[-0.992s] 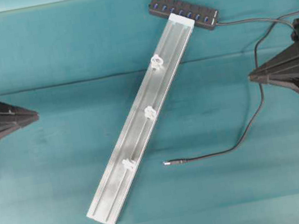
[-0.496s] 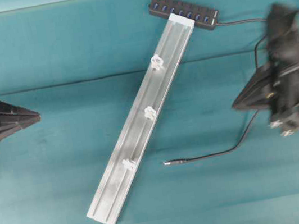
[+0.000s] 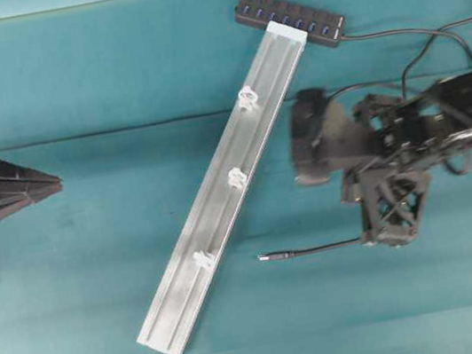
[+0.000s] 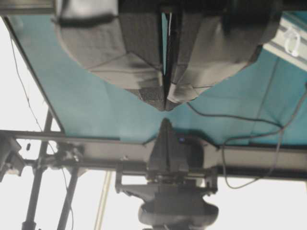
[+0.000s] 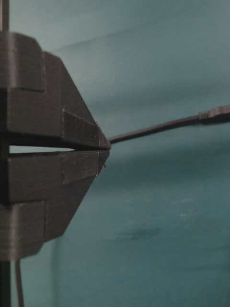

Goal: Pass the USB cable through three rings with both arms.
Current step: 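Move the right gripper to the black USB cable and grasp it near the plug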

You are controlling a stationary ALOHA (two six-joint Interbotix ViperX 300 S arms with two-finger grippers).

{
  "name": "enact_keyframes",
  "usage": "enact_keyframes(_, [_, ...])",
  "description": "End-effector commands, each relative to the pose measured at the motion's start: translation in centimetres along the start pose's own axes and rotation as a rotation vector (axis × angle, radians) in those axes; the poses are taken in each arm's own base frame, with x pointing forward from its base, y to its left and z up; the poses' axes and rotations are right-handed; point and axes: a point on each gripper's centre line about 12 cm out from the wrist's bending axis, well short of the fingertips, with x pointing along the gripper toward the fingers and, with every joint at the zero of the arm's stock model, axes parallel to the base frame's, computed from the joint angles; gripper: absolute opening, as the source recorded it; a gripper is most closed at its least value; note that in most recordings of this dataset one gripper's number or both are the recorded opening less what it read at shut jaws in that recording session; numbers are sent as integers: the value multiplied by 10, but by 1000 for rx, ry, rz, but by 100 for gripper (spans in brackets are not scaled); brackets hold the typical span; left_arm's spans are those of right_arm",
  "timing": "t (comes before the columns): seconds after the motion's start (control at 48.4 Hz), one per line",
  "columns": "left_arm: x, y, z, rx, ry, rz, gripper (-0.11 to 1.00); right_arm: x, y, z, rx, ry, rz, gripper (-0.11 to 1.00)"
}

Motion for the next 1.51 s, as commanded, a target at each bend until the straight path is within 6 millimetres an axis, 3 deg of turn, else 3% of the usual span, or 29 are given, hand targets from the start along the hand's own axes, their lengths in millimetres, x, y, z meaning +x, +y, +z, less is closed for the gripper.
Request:
enact_keyframes(0.0, [2, 0, 13, 5, -32, -1, -1, 3, 10, 7, -32, -16, 12, 1])
enact_keyframes(0.145, [2, 0, 13, 6, -34, 1, -1, 15, 21, 9, -50, -43, 30, 17])
enact_keyframes(0.413, [1, 0, 16, 9, -41, 0, -1, 49, 26, 0, -124, 40, -25, 86])
enact_keyframes(0.6, [2, -1, 19, 19, -48, -1, -1, 64, 25, 0, -158, 66, -60, 78])
enact_keyframes(0.91, [2, -1, 17, 37, -37, 0, -1, 98, 28, 7, -157, 35, -51, 78])
enact_keyframes(1.489, [2, -1, 14, 35, -26, 0, -1, 135, 26, -11, -80, 68, -55, 77])
